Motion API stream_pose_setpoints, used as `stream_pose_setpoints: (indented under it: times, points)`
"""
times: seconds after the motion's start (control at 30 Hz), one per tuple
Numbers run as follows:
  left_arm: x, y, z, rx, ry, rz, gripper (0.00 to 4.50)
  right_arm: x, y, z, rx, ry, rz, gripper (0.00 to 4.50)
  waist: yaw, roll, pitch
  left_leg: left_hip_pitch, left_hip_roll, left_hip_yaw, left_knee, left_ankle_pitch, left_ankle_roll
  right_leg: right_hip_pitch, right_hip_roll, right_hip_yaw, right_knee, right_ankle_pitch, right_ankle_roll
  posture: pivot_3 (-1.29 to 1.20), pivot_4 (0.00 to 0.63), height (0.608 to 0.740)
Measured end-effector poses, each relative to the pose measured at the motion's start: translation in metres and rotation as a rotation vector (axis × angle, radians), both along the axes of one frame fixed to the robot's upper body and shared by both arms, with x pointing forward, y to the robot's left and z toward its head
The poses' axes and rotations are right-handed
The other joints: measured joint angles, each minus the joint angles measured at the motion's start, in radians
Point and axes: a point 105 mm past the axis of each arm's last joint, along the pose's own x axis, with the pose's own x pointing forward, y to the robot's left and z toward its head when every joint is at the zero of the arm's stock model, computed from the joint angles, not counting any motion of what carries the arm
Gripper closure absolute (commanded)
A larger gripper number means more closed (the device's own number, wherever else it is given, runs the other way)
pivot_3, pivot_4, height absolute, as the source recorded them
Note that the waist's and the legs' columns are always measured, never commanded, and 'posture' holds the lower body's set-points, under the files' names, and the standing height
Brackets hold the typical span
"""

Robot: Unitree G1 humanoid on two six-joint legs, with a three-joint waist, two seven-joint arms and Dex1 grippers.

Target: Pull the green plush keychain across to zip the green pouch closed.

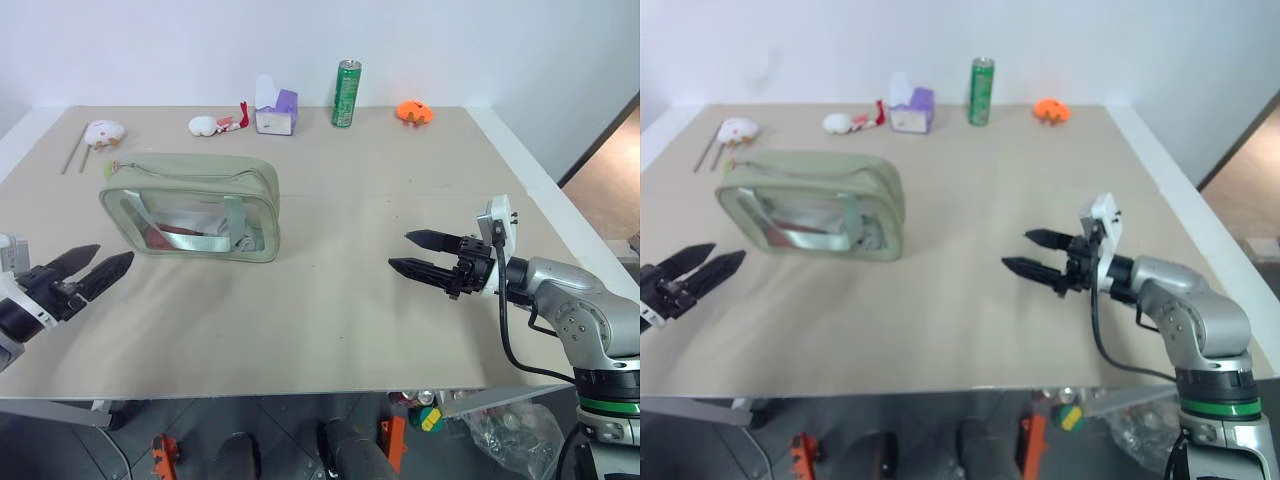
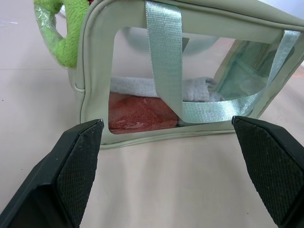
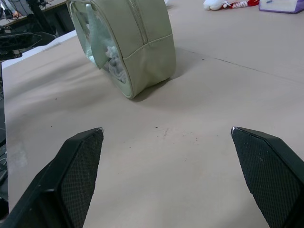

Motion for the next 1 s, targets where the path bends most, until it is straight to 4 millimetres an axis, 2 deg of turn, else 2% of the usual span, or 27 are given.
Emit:
stream_pose_setpoints:
  times: [0.27, 0.43, 0.5, 0.53, 0.57, 0.6, 0.73, 0.8, 0.9, 1.0]
  points:
    - [-0.005, -0.011, 0.0, -0.009, 0.022, -0.005, 0.0, -0.002, 0.014, -0.011, 0.017, 0.036, 0.041, 0.05, 0.0, 0.0, 0.0, 0.0, 0.0, 0.0, 0.001, 0.0, 0.0, 0.0, 0.0, 0.0, 0.001, 0.0, 0.0, 0.0, 0.15, 0.74]
    - [-0.001, -0.018, -0.002, 0.098, 0.061, -0.043, 0.0, -0.005, 0.015, -0.01, -0.052, 0.019, 0.057, 0.05, 0.0, 0.0, 0.0, 0.0, 0.0, 0.0, 0.001, 0.0, 0.0, 0.0, 0.0, 0.0, 0.001, 0.0, 0.0, 0.0, 0.15, 0.74]
    - [0.002, -0.021, 0.004, 0.131, 0.053, -0.069, 0.0, -0.008, 0.014, -0.01, -0.086, 0.019, 0.073, 0.05, 0.0, 0.0, 0.0, 0.0, 0.0, 0.0, 0.001, 0.0, 0.0, 0.0, 0.0, 0.0, 0.001, 0.0, 0.0, 0.0, 0.15, 0.74]
    - [0.007, -0.026, 0.014, 0.163, 0.031, -0.107, 0.0, -0.012, 0.013, -0.009, -0.134, 0.016, 0.095, 0.05, 0.003, 0.0, 0.0, 0.0, -0.001, 0.0, 0.001, 0.0, 0.0, 0.0, 0.0, 0.0, 0.001, 0.0, 0.0, 0.0, 0.15, 0.74]
    - [0.016, -0.035, 0.049, 0.281, -0.07, -0.169, 0.0, -0.022, 0.022, 0.005, -0.214, -0.035, 0.191, 0.05, 0.0, 0.0, 0.0, 0.0, 0.0, 0.0, 0.001, 0.0, 0.0, 0.0, 0.0, 0.0, 0.001, 0.0, 0.0, 0.0, 0.15, 0.74]
    - [0.016, -0.036, 0.05, 0.283, -0.072, -0.17, 0.0, -0.022, 0.023, 0.005, -0.214, -0.036, 0.192, 0.05, -0.001, 0.0, 0.0, 0.001, 0.0, 0.001, 0.001, 0.0, 0.0, 0.0, 0.0, 0.0, 0.001, 0.0, 0.0, 0.0, 0.15, 0.74]
    - [0.028, -0.056, 0.08, 0.489, -0.159, -0.297, 0.0, -0.05, 0.048, 0.01, -0.317, -0.074, 0.382, 0.05, 0.001, 0.0, 0.001, 0.0, 0.0, -0.001, 0.0, 0.0, 0.0, -0.001, 0.001, -0.002, 0.001, -0.001, -0.001, 0.0, 0.15, 0.74]
    - [0.032, -0.065, 0.092, 0.56, -0.204, -0.356, 0.0, -0.057, 0.056, 0.007, -0.329, -0.074, 0.432, 0.05, 0.001, 0.001, 0.001, 0.0, 0.0, -0.001, 0.0, 0.0, 0.0, -0.001, 0.001, -0.002, 0.001, -0.001, -0.001, 0.0, 0.15, 0.74]
    - [0.039, -0.07, 0.095, 0.675, -0.211, -0.416, 0.0, -0.058, 0.058, 0.005, -0.328, -0.071, 0.436, 0.05, 0.001, 0.001, 0.001, -0.001, 0.0, -0.001, 0.0, 0.0, 0.0, -0.001, 0.001, -0.001, 0.001, -0.001, -0.001, 0.0, 0.15, 0.74]
    - [0.052, -0.067, 0.089, 0.753, -0.184, -0.457, 0.0, -0.061, 0.059, 0.0, -0.327, -0.056, 0.434, 0.05, 0.002, 0.001, 0.001, -0.001, 0.0, -0.001, 0.0, 0.0, 0.0, -0.001, 0.001, -0.002, 0.001, -0.001, -0.001, 0.0, 0.15, 0.74]
